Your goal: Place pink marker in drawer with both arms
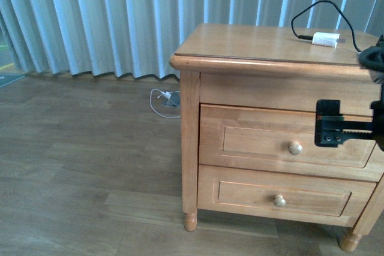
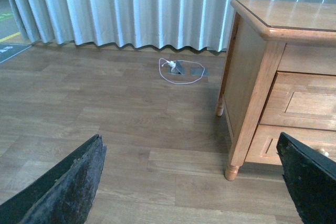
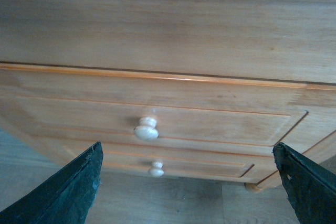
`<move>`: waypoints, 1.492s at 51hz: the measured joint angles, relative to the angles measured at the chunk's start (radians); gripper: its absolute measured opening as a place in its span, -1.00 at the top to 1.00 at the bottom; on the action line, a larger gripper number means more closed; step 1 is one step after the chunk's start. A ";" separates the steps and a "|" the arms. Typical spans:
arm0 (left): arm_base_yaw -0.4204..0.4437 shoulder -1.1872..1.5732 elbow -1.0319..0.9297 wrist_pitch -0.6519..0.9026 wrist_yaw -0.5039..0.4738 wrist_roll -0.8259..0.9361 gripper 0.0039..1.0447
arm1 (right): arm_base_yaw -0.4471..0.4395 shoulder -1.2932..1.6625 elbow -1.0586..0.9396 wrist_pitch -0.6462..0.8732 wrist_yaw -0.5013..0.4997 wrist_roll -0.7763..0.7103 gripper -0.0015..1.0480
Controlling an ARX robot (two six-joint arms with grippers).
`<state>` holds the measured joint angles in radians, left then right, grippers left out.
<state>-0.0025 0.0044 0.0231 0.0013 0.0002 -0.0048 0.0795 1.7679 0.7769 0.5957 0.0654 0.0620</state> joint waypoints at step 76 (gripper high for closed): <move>0.000 0.000 0.000 0.000 0.000 0.000 -0.89 | -0.082 -1.403 -0.706 -0.304 -0.066 -0.072 0.97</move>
<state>-0.0025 0.0044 0.0231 0.0013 -0.0002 -0.0044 -0.0029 0.3649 0.0708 0.2913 -0.0006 -0.0097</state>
